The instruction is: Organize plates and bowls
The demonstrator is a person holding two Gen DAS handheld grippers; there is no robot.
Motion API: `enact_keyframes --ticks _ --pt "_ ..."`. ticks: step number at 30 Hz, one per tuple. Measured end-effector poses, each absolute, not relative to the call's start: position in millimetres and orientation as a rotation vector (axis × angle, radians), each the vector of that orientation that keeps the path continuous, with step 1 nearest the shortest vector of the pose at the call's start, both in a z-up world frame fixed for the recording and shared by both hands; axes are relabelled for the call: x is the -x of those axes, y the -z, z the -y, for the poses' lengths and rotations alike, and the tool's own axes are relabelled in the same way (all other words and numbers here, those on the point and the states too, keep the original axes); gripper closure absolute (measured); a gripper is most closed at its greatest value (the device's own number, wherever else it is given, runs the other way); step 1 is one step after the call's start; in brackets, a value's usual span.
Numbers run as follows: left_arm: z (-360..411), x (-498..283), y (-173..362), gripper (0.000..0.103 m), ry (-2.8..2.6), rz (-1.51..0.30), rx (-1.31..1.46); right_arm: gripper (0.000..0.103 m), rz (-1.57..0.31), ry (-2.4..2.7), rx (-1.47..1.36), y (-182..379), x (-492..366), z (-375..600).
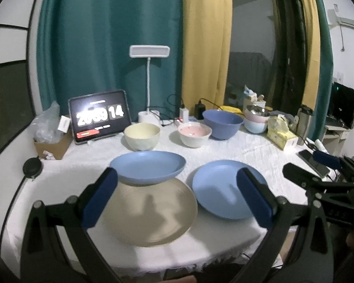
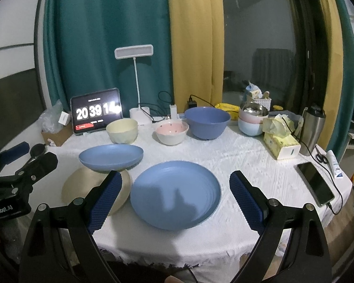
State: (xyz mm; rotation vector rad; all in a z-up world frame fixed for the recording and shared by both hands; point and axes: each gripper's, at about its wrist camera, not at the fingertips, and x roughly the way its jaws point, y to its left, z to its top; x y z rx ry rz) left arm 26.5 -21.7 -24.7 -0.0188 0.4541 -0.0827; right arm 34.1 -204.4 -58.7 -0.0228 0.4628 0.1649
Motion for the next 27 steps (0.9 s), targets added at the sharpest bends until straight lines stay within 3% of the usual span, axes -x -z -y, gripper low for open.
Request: enact_keyframes --ticks 22,27 --pt "73 -98 76 0.002 0.173 -0.619 -0.059 0.008 -0.607 -0.159 -0.027 106 -96 231" --pt "85 -118 93 0.015 0.187 -0.677 -0.079 0.008 -0.633 -0.173 -0.044 115 -110 241"
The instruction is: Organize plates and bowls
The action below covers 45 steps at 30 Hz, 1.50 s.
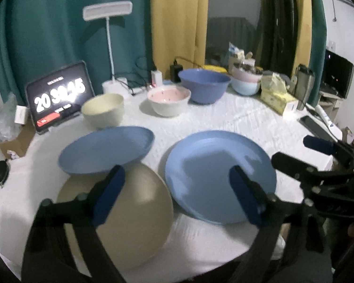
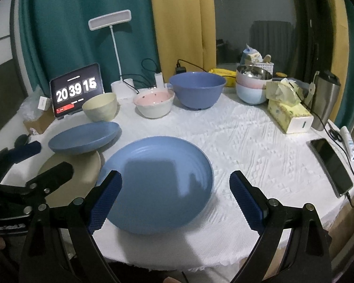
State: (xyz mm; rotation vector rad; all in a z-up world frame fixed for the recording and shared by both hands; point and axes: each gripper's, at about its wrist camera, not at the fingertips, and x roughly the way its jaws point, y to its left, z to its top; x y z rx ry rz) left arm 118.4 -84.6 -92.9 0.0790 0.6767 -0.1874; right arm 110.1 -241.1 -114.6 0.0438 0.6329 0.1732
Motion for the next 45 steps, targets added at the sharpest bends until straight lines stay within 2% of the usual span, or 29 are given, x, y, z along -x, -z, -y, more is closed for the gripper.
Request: enact_keyframes --ticks 8,13,18,21,24,33,41,45 --pt "94 -145 118 0.037 0.187 -0.763 -0.088 0.012 -0.685 -0.188 -0.069 131 -135 254" --pt "97 -160 127 0.045 0.186 -0.800 -0.090 0.022 -0.728 -0.221 -0.085 141 -151 261" --pt "97 -173 133 0.052 0.205 -0.827 -0.066 0.037 -0.750 -0.225 -0.095 150 -163 263" --pt "97 -181 138 0.060 0.204 -0.848 -0.063 0.043 -0.762 -0.221 -0.099 156 -169 266" --pt "97 -187 141 0.061 0.202 -0.857 -0.064 0.051 -0.778 -0.219 -0.106 161 -175 268" --pt "97 -206 154 0.061 0.152 -0.896 -0.098 0.060 -0.813 -0.212 -0.117 175 -188 275" --pt "109 -217 170 0.061 0.155 -0.941 -0.153 0.063 -0.854 -0.210 -0.136 189 -195 279" --pt "111 -220 172 0.061 0.147 -0.943 -0.162 0.078 -0.864 -0.200 -0.127 196 -196 278"
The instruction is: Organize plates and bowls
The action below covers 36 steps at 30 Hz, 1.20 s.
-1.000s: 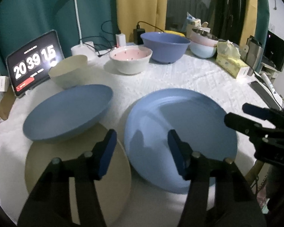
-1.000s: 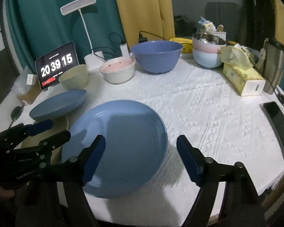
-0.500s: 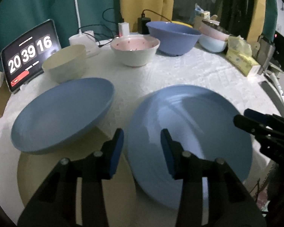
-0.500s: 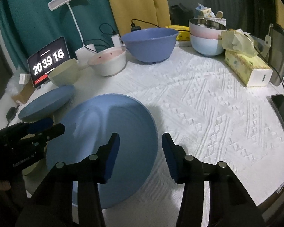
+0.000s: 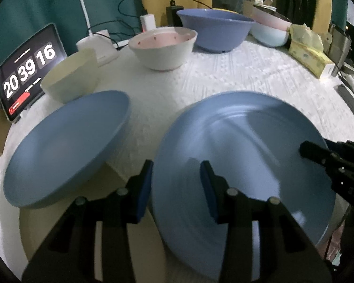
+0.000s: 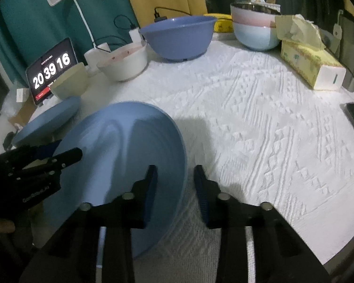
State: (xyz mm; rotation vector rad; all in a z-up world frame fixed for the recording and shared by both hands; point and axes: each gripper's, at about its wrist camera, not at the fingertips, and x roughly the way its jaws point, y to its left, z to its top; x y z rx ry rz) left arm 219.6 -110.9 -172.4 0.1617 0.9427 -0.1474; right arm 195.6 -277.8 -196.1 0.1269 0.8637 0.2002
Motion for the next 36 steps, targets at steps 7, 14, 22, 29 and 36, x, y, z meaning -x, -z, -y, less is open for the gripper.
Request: enact_keyframes --ticks 7,14,22,29,36 --pt "108 -222 170 0.071 0.150 -0.941 -0.136 0.087 -0.860 -0.202 -0.123 196 -200 281" --pt "120 -222 165 0.071 0.194 -0.928 -0.138 0.087 -0.834 -0.154 -0.115 184 -209 293" --pt "130 -236 163 0.071 0.210 -0.926 -0.127 0.087 -0.808 -0.126 -0.113 177 -225 306" --pt "135 -249 167 0.071 0.207 -0.938 -0.132 0.086 -0.812 -0.115 -0.117 180 -243 312" --pt "138 -259 173 0.070 0.204 -0.955 -0.147 0.086 -0.834 -0.094 -0.129 189 -259 315"
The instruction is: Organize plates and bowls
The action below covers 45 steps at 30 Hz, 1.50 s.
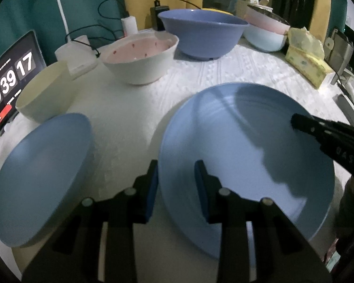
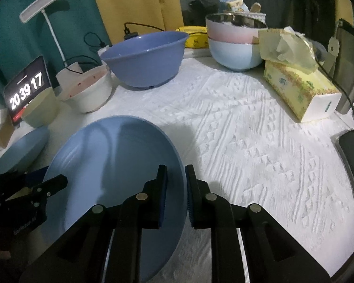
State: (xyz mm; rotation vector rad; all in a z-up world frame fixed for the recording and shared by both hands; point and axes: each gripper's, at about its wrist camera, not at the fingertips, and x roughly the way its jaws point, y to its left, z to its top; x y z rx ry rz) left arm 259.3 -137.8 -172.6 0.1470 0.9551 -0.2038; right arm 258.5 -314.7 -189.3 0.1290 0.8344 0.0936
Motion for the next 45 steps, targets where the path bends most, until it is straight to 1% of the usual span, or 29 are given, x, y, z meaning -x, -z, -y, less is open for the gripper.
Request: enact_keyframes --ticks 5,10,11,12,13,14,17,30,45 --pt "134 -265 175 0.070 0.206 -0.988 -0.115 0.086 -0.847 -0.086 -0.135 192 -261 315" --pt "130 -261 171 0.068 0.179 -0.979 -0.104 0.085 -0.846 -0.058 -0.141 190 -261 316" --pt "128 -260 169 0.067 0.173 -0.974 -0.100 0.082 -0.841 -0.052 -0.142 188 -259 317" --pt "126 -259 167 0.067 0.168 -0.967 -0.095 0.075 -0.835 -0.045 -0.144 186 -257 317" --pt "124 -257 164 0.065 0.166 -0.959 -0.090 0.073 -0.829 -0.040 -0.146 184 -255 318" --pt "123 -256 162 0.062 0.165 -0.953 -0.087 0.072 -0.823 -0.037 -0.147 183 -254 318" --pt "118 -250 156 0.058 0.167 -0.931 -0.072 0.072 -0.808 -0.031 -0.141 177 -249 317" --pt "101 -225 127 0.058 0.172 -0.843 -0.045 0.072 -0.775 -0.053 -0.106 155 -228 296" --pt "56 -201 107 0.058 0.105 -0.756 -0.034 0.072 -0.749 -0.117 -0.051 139 -219 251"
